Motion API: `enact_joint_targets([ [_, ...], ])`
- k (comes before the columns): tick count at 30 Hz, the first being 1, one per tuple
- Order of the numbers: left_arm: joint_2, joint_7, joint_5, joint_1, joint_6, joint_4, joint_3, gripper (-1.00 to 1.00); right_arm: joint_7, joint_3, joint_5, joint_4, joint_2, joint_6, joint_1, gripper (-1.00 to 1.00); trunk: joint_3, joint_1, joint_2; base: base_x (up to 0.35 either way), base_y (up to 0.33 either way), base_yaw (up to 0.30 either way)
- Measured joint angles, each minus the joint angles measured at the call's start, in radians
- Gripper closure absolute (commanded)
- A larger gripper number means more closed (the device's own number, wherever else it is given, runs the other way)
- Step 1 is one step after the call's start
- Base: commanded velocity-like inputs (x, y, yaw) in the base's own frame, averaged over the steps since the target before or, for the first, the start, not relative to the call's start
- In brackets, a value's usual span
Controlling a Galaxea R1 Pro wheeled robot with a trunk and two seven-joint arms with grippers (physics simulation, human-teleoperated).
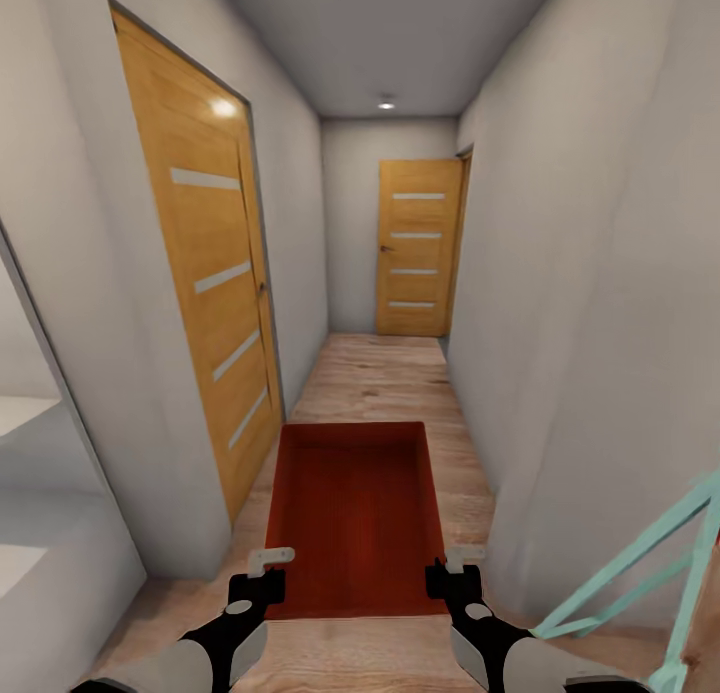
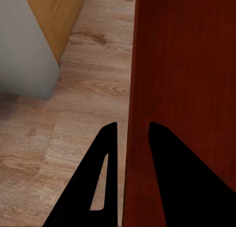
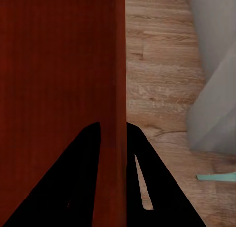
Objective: Move the two storage containers from the living room to the garage. In the garage, place one container on the floor and stack the other container on top of it (either order is fine).
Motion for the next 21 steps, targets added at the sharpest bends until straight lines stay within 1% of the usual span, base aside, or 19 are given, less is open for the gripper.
enact_joint_targets([
  [6,0.000,0.000,0.000,0.000,0.000,0.000,0.000,1.00,0.000,0.000,0.000,0.000,0.000,0.000,0.000,1.00,0.000,0.000,0.000,0.316,0.150,-0.003],
  [8,0.000,0.000,0.000,0.000,0.000,0.000,0.000,1.00,0.000,0.000,0.000,0.000,0.000,0.000,0.000,1.00,0.000,0.000,0.000,0.316,0.149,-0.109],
  [20,0.000,-0.002,0.000,0.000,-0.001,0.000,0.000,1.00,0.000,0.002,-0.003,0.000,0.000,-0.001,0.000,1.00,0.000,0.000,0.000,0.316,0.149,-0.262],
  [21,0.000,-0.001,0.000,0.000,-0.001,0.000,0.001,1.00,0.000,0.002,-0.002,0.000,0.000,-0.001,0.000,1.00,0.000,0.000,0.000,0.316,0.149,-0.112],
])
